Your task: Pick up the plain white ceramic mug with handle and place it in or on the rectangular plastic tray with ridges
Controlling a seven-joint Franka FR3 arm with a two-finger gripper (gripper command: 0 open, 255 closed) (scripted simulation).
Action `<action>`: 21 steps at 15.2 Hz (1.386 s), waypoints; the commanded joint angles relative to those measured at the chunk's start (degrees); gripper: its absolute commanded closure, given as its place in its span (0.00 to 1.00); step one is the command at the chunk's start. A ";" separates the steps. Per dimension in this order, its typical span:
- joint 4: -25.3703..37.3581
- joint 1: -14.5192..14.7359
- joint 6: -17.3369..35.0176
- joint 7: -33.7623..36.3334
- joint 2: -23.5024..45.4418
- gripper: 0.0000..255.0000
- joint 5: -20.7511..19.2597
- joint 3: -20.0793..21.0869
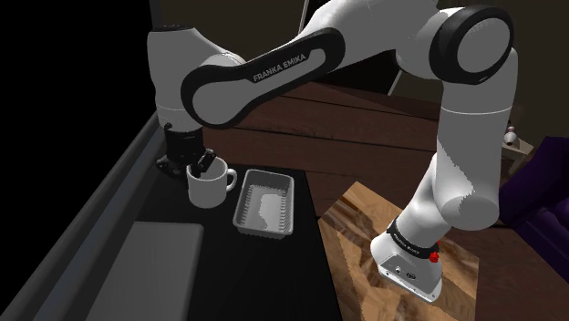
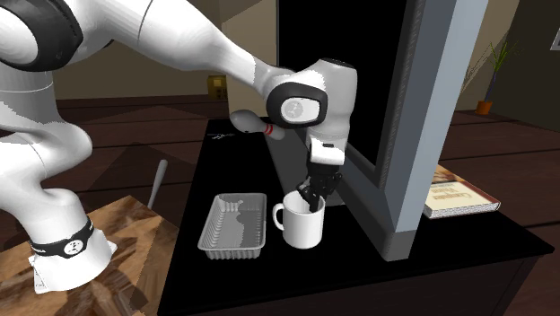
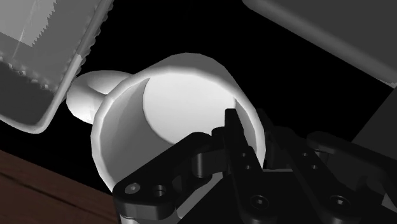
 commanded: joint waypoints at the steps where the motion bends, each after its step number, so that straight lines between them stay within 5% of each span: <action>1: 0.00 0.00 -0.01 0.00 0.00 1.00 0.00 0.00; 21: 7.18 -0.46 -11.26 -1.10 -4.46 1.00 2.24 1.09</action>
